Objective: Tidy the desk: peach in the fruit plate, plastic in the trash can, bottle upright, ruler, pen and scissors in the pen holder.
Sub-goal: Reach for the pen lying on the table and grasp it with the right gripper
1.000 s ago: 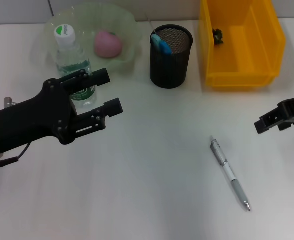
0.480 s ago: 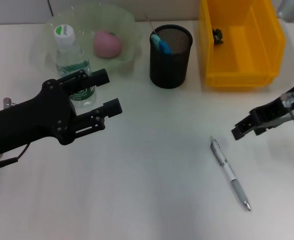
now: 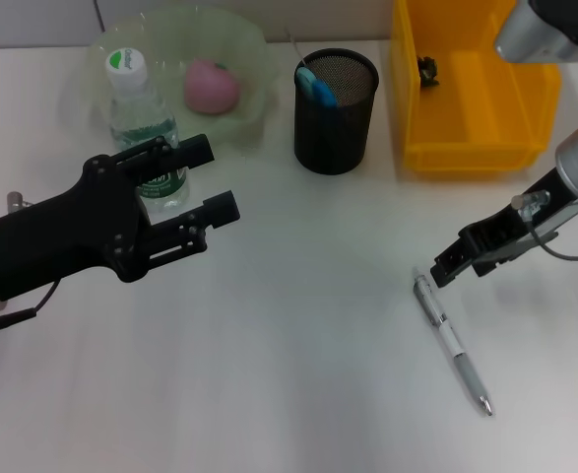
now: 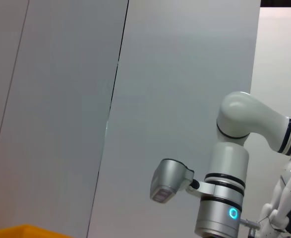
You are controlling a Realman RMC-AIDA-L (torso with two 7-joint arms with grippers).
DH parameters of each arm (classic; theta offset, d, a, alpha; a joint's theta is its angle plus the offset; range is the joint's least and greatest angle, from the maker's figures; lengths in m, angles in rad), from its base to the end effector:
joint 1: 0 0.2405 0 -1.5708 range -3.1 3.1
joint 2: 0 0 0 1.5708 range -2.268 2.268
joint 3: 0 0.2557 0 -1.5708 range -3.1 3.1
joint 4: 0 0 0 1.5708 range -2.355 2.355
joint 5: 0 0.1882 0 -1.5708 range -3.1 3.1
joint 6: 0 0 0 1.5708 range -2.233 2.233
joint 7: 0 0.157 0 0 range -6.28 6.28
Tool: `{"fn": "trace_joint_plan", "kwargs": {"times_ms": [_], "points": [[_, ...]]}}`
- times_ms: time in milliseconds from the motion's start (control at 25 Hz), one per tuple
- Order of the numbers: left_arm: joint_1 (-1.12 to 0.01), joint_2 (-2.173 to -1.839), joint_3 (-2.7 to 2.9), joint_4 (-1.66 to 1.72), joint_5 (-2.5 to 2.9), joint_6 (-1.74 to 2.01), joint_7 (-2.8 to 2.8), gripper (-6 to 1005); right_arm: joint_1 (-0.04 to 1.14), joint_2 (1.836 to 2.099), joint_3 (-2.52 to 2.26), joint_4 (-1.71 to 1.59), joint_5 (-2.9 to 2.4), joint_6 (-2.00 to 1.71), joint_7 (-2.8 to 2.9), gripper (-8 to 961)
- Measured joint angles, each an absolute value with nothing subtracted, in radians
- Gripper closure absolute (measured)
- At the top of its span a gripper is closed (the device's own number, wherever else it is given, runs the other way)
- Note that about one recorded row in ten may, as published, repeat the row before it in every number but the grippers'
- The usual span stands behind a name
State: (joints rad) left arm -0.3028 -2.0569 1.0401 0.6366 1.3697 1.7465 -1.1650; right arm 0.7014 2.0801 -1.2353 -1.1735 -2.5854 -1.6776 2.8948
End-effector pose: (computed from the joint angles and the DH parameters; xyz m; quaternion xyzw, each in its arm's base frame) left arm -0.2245 0.2592 0.0076 -0.8827 -0.1281 -0.4347 0.1243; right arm 0.1979 0.3347 -0.0134 -0.8156 0.5404 -0.1599 0.1310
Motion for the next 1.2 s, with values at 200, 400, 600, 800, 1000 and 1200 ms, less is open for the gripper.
{"fn": "trace_joint_plan", "kwargs": {"times_ms": [200,400,600,800,1000,1200], "points": [[-0.302,-2.057,1.04,0.637,1.37,1.741,-1.164,299,0.711,2.081,-1.251,-1.121,-2.585,-1.645,2.891,372],[-0.302,-2.057,1.04,0.637,1.37,1.74,-1.164,299,0.725,2.082,-1.277,-1.08,-2.584,-1.61,2.89,372],[-0.302,-2.059,1.04,0.637,1.37,1.739,-1.164,299,0.741,2.082,-1.287,-1.044,-2.583,-1.586,2.888,371],[-0.298,-2.059,1.04,0.637,1.37,1.739,-1.164,299,0.75,2.083,-1.296,-1.029,-2.582,-1.573,2.885,371],[-0.296,-2.059,1.04,0.637,1.37,1.739,-1.161,299,0.758,2.083,-1.311,-1.005,-2.578,-1.558,2.885,371],[-0.296,-2.059,1.04,0.637,1.369,1.742,-1.156,299,0.761,2.084,-1.311,-0.998,-2.577,-1.557,2.885,372]]}}
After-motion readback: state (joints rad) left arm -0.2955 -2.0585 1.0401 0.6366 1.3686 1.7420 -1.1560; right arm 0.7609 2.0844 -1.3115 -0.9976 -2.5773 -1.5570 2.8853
